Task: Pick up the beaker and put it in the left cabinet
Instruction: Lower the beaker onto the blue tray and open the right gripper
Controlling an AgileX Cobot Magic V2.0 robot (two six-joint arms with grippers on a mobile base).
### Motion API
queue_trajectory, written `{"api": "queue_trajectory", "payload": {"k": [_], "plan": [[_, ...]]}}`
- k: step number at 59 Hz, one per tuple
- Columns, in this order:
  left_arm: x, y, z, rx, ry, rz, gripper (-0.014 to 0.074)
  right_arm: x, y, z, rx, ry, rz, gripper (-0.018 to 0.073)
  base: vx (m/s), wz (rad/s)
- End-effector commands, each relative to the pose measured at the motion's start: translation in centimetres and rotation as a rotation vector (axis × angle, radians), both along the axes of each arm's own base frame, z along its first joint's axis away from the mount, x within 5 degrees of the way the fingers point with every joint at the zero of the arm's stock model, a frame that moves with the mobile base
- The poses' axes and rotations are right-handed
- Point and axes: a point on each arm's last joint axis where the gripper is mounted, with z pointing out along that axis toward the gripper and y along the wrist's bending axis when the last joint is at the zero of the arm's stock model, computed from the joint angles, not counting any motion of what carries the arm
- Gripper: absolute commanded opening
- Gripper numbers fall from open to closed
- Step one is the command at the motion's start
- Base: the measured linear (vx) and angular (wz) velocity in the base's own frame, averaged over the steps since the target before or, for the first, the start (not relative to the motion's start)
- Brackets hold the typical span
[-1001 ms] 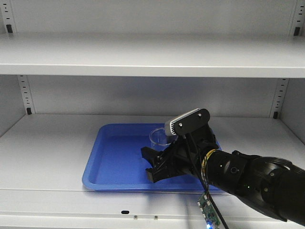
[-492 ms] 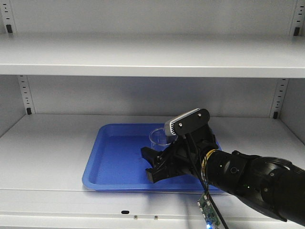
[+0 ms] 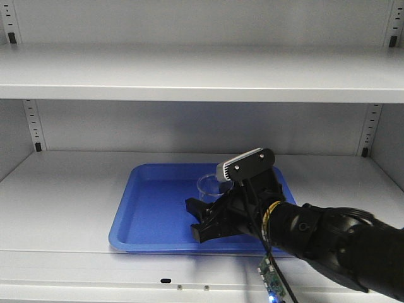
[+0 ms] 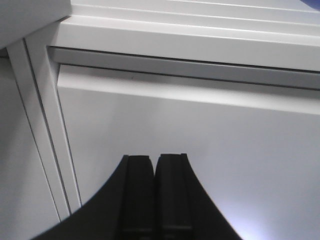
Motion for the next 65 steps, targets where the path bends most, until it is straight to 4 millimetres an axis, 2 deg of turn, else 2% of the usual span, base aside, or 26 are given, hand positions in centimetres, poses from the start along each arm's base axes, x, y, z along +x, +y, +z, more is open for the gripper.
{"api": "queue_trajectory", "payload": {"k": [1,16,32,43,59,65], "plan": [[0.1,0.0,1.4,-0.005,-0.108,0.001,-0.0006,0.6,0.6,2.4,0.083,-0.077,0.022,0.0236,0.0,0.0],[0.1,0.0,1.4,-0.005,-0.108,0.001,-0.0006,3.5,1.9,0.9,0.047,-0.073,0.014,0.0237,0.0,0.0],[0.1,0.0,1.4,-0.005,-0.108,0.001,-0.0006,4.0,1.6,0.1,0.036,-0.013,-0.043,0.0286,0.0,0.0],[0.1,0.0,1.4,-0.005,-0.108,0.001,-0.0006,4.0,1.4,-0.1,0.023,0.004,-0.06,0.0398,0.0,0.0],[0.1,0.0,1.4,-0.005,-0.108,0.001,-0.0006,4.0,1.5,0.1,0.075,0.036,-0.075,0.0631,0.0,0.0],[0.1,0.0,1.4,-0.005,-0.108,0.001,-0.0006,3.9,1.5,0.2,0.1,0.048,-0.078,0.0671,0.0,0.0]]}}
